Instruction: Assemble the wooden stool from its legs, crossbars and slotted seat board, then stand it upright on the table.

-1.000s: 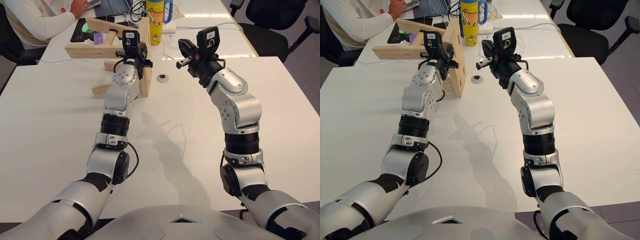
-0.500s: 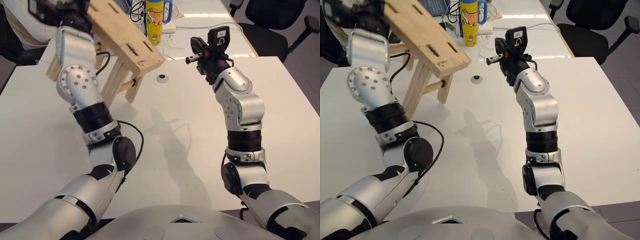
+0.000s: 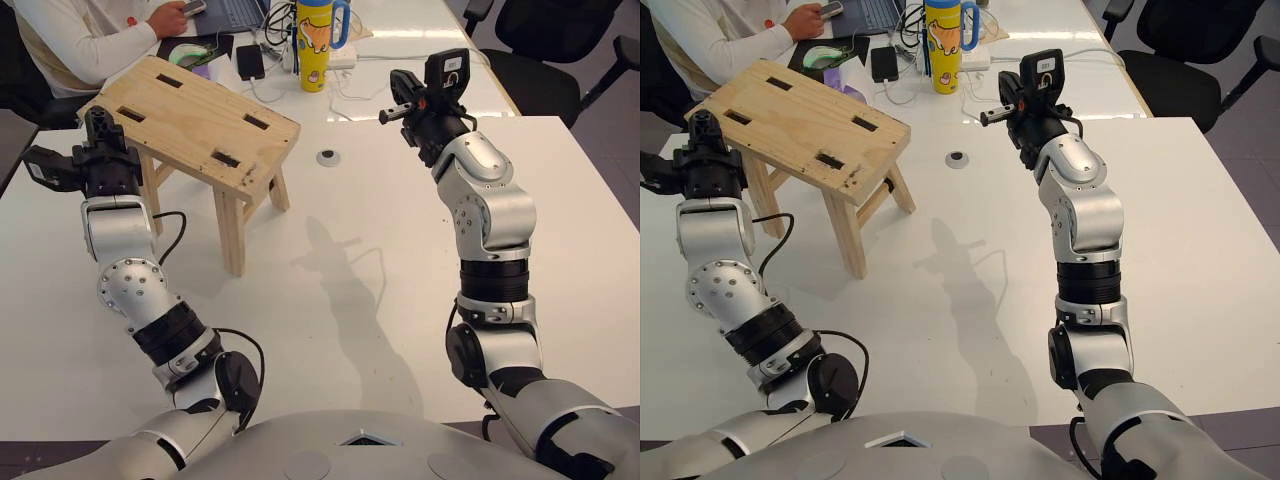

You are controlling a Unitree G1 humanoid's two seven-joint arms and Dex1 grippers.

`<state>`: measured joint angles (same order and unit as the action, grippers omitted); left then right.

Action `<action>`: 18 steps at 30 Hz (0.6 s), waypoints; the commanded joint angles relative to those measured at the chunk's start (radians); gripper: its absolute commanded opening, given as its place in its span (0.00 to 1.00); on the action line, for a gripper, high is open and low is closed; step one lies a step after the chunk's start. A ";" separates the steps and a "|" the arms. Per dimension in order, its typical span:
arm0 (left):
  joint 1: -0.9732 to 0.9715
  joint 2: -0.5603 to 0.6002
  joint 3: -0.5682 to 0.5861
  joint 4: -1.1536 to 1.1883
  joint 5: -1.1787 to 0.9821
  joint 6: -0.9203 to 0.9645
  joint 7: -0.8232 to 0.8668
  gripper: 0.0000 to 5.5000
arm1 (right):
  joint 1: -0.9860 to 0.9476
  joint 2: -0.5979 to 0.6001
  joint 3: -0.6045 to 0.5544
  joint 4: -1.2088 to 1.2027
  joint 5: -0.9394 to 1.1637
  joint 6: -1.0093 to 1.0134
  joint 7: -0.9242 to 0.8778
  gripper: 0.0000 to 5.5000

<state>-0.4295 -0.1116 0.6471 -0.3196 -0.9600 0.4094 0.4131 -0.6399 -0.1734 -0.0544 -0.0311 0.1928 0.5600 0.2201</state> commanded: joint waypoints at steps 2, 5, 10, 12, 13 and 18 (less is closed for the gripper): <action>0.204 0.021 -0.042 0.124 0.050 0.114 0.046 0.45 | -0.015 -0.006 0.000 -0.011 0.000 0.007 -0.003 0.00; 0.198 0.061 -0.049 0.133 0.039 0.103 0.035 0.51 | -0.012 -0.005 -0.001 -0.012 0.001 0.007 -0.005 0.00; 0.226 0.174 -0.033 0.173 0.098 0.064 -0.010 0.51 | -0.006 -0.002 -0.004 -0.019 0.001 0.007 -0.011 0.00; 0.232 0.233 -0.014 0.209 0.135 0.026 -0.045 0.51 | -0.001 0.000 -0.005 -0.021 0.000 0.004 -0.015 0.00; 0.230 0.258 0.000 0.230 0.145 0.004 -0.059 0.51 | 0.001 0.001 -0.005 -0.020 -0.001 0.001 -0.017 0.00; 0.176 0.348 0.110 0.342 0.109 -0.104 -0.119 0.51 | 0.051 0.006 -0.008 0.006 -0.031 -0.080 -0.040 0.00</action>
<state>-0.3064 0.2290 0.7067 -0.0788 -0.8695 0.3015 0.2709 -0.6276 -0.1692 -0.0614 -0.0382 0.1812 0.5236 0.1966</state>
